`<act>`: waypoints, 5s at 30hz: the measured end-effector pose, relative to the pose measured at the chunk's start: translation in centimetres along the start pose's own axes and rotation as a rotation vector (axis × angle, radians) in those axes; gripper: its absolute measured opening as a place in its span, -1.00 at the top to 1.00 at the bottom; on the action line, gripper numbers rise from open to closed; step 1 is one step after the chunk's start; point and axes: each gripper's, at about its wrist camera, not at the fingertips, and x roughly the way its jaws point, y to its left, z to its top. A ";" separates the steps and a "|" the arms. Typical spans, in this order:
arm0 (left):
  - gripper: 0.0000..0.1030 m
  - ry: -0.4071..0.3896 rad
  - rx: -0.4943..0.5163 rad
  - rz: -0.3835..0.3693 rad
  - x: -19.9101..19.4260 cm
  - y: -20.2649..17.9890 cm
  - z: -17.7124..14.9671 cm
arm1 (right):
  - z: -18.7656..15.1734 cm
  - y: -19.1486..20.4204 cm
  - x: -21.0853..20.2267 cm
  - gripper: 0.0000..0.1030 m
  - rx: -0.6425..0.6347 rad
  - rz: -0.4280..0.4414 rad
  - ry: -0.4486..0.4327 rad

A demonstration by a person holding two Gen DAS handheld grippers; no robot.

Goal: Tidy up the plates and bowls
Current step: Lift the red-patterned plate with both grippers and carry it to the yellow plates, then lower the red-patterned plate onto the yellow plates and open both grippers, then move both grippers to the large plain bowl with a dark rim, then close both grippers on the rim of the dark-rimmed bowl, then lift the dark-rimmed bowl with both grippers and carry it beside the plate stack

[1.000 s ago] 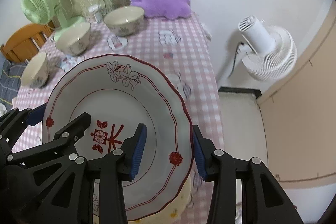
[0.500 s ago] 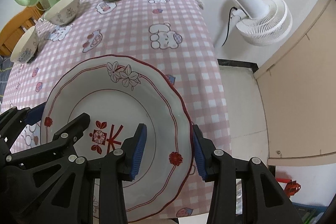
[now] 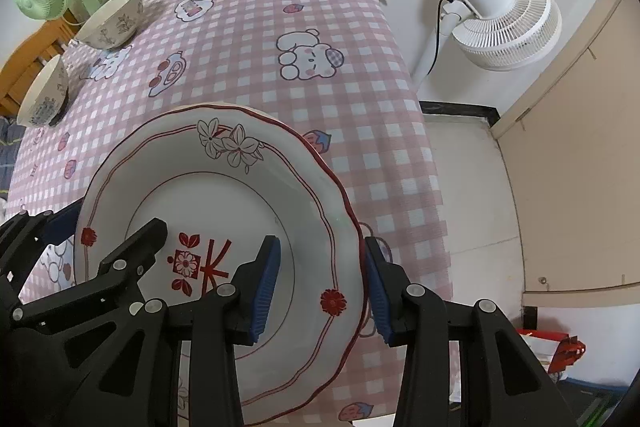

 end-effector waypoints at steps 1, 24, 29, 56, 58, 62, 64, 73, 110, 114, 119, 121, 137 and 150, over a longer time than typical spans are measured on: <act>-0.17 -0.002 0.002 0.002 0.0 0.0 0.0 | 0.0 -0.2 0.0 0.11 0.009 0.016 0.000; -0.18 -0.003 -0.028 0.082 0.3 0.9 0.2 | 0.8 1.0 -0.4 0.50 -0.054 0.015 0.011; -0.36 -0.001 -0.035 0.053 0.3 1.2 0.3 | 1.2 0.8 -0.3 0.40 -0.051 0.034 0.018; -0.68 -0.107 -0.214 0.067 -4.1 15.0 0.1 | 5.3 13.2 -3.9 -0.43 -0.097 0.086 -0.116; -0.68 -0.121 -0.207 0.066 -4.6 17.0 0.0 | 5.5 15.4 -4.5 -0.43 -0.086 0.077 -0.137; -0.66 -0.138 -0.200 0.068 -5.0 20.6 0.0 | 5.9 19.0 -5.1 -0.43 -0.066 0.060 -0.170; -0.65 -0.153 -0.196 0.068 -5.2 22.4 0.1 | 6.2 21.1 -5.3 -0.43 -0.051 0.049 -0.190; -0.58 -0.188 -0.189 0.063 -5.2 29.4 1.5 | 8.4 27.7 -5.3 -0.43 -0.016 0.027 -0.240; 0.61 -0.112 -0.238 0.118 4.9 37.5 8.3 | 18.9 37.1 5.6 0.71 -0.016 0.064 -0.180; 0.61 -0.099 -0.228 0.114 4.6 37.4 7.9 | 18.5 37.3 5.4 0.71 -0.032 0.056 -0.173; 0.61 -0.095 -0.225 0.108 3.6 36.9 7.1 | 17.6 37.1 4.5 0.71 -0.038 0.047 -0.170; 0.61 -0.093 -0.221 0.102 3.1 36.6 6.7 | 17.1 36.9 4.0 0.71 -0.037 0.043 -0.169; 0.61 -0.142 -0.167 0.068 -2.9 32.3 3.2 | 11.5 33.9 -2.4 0.71 0.012 0.007 -0.210; 0.61 -0.134 -0.169 0.086 -5.7 26.5 -1.4 | 5.1 28.8 -5.4 0.71 0.004 0.036 -0.204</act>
